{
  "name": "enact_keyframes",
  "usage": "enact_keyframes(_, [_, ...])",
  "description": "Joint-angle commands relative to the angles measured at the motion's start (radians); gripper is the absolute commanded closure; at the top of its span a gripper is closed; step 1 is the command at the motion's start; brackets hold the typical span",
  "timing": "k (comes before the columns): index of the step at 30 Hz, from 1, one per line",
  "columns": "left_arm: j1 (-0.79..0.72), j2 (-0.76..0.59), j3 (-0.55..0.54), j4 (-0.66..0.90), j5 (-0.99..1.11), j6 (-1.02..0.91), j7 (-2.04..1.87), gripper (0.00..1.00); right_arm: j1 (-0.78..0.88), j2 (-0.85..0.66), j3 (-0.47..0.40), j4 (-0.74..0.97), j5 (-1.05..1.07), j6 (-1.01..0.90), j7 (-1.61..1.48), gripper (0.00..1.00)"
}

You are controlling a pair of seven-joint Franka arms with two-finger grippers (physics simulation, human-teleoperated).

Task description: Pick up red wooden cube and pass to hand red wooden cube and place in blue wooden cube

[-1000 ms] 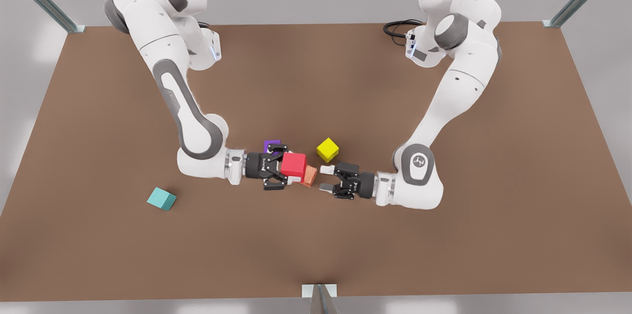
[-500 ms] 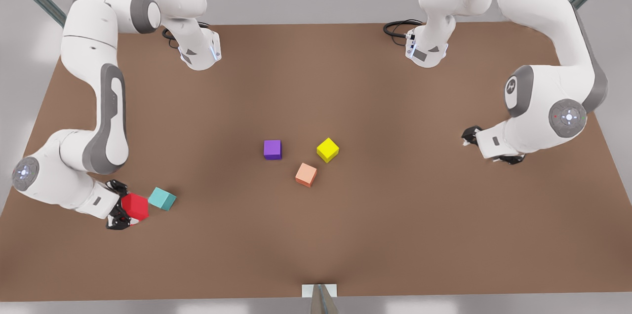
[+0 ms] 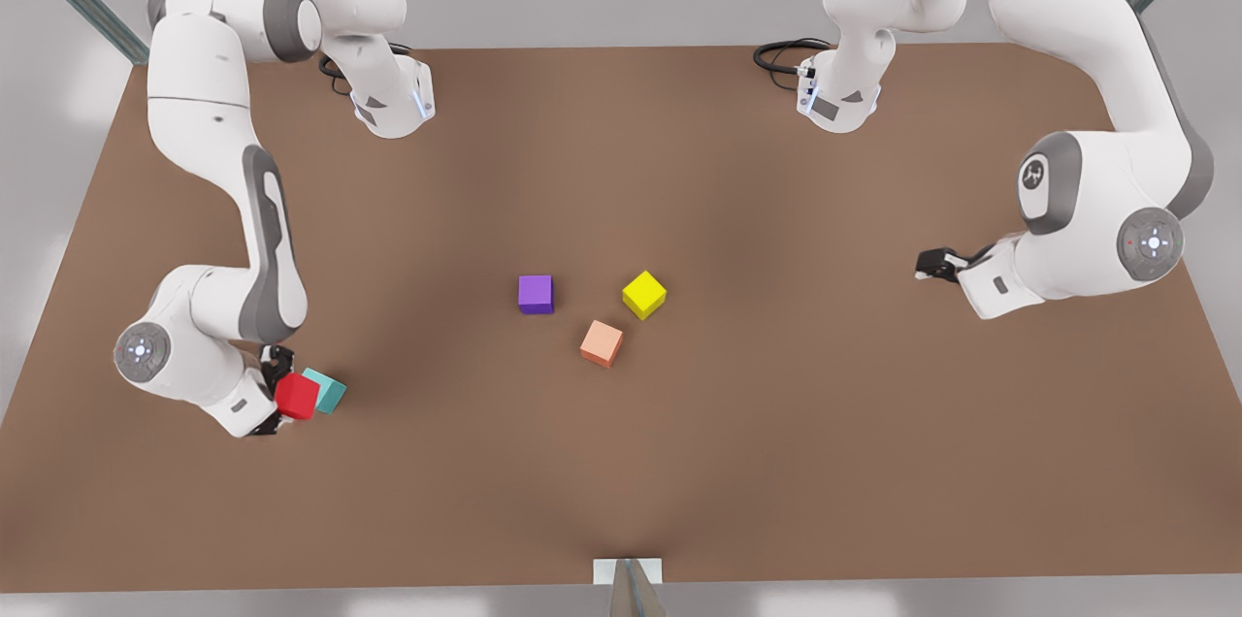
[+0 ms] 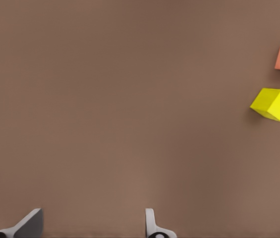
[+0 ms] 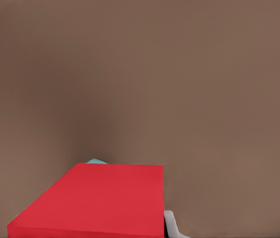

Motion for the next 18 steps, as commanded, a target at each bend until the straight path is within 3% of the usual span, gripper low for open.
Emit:
enact_keyframes(1, [0.000,0.002,0.001,-0.001,0.001,-0.020,-0.079,0.00,0.001,-0.006,0.000,-0.026,-0.009,0.044,0.383,0.44])
enact_keyframes(18, [-0.014,0.019,-0.010,0.000,0.072,-0.016,-0.081,0.00,-0.008,-0.009,0.000,-0.183,-0.075,0.210,0.380,0.44])
